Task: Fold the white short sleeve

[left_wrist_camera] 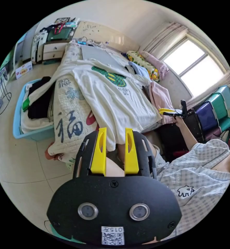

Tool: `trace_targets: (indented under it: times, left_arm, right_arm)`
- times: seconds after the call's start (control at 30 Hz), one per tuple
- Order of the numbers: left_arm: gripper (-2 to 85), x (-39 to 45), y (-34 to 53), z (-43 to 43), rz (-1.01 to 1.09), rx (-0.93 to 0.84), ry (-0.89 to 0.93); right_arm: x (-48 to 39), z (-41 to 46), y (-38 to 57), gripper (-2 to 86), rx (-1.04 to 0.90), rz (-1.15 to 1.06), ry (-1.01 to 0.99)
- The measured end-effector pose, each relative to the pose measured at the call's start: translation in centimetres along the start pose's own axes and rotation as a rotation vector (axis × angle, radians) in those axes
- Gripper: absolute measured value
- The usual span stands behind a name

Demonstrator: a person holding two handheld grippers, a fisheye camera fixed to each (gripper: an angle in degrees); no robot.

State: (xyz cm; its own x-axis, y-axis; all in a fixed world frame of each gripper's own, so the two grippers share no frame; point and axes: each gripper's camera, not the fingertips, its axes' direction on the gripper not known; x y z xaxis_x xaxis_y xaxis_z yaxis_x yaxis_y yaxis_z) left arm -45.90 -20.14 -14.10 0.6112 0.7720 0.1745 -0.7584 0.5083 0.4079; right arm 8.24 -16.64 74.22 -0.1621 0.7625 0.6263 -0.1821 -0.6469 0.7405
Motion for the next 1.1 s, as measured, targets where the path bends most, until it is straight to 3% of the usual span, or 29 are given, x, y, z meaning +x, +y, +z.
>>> trace_targets:
  times: [0.17, 0.33, 0.5, 0.8, 1.1]
  left_arm:
    - [10.4, 1.1, -1.5, 2.8, 0.021, -0.186, -0.150]
    - [8.0, 1.3, -2.0, 4.3, 0.032, -0.351, -0.180]
    - [7.9, 1.6, -3.4, 2.2, 0.041, -0.290, -0.126]
    - [1.2, 0.3, -5.3, 3.4, 0.028, -0.364, -0.049]
    - [-0.3, -0.1, -2.5, -5.8, 0.008, -0.195, -0.048]
  right_arm:
    - [-1.9, -1.6, 4.4, 10.5, 0.057, 0.064, 0.057]
    - [-2.8, -1.2, 6.0, 8.9, 0.024, 0.096, 0.087]
    - [-4.0, -2.0, 8.2, 7.8, 0.024, 0.104, 0.104]
    - [-5.2, -3.4, 11.7, 1.8, -0.015, 0.045, 0.104]
    - [-5.6, -8.8, 17.9, 0.1, -0.016, 0.049, 0.057]
